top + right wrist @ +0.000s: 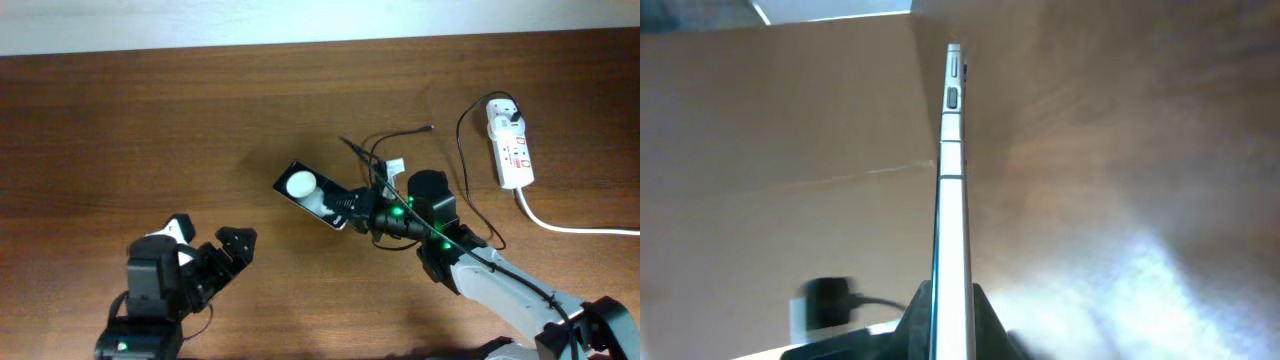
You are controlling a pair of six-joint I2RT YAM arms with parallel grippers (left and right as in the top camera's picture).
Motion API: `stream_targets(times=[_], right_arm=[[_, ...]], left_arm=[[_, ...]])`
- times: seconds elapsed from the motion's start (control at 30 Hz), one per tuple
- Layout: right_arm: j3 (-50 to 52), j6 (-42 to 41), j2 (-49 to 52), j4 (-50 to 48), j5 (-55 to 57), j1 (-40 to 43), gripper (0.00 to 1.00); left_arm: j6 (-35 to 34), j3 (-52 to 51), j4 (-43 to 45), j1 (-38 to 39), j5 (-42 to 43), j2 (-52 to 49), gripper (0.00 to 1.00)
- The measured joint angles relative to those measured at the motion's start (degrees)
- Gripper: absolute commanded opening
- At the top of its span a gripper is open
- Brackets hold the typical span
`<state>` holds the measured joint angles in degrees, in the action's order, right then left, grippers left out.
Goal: Plug charger to phone and switch on socket
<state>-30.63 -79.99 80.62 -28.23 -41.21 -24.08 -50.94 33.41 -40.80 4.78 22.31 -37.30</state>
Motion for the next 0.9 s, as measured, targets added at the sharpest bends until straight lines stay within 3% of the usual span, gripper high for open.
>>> stream_targets(times=[0.17,0.33,0.47,0.53,0.67,0.9], right_arm=[[0.00,-13.31,0.00,0.09,-0.72,-5.68,0.04],[0.00,-24.06,0.00,0.24,-0.70,-10.49,0.04],[0.00,-28.39,0.00,-0.20,-0.24,-12.74,0.04],[0.00,-29.75,0.00,-0.55,-0.26,-13.05,0.04],[0.11,-32.76,-0.11,-8.66,-0.57,-13.16,0.04],[0.11,-37.24,-0.11,-8.68,0.09,-15.23,0.04]], left_arm=[[-19.30,-3.80,11.96,0.02,9.53,-2.73,0.99],[-28.46,-3.85,14.12,0.02,11.30,-2.73,0.74],[-35.56,-3.85,14.19,2.32,11.85,-2.73,0.68],[-37.42,-3.85,14.32,2.84,11.82,-2.73,0.55],[-38.71,-3.87,14.43,2.84,11.80,-2.73,0.49],[-39.56,-3.87,18.12,2.84,11.76,-2.80,0.35]])
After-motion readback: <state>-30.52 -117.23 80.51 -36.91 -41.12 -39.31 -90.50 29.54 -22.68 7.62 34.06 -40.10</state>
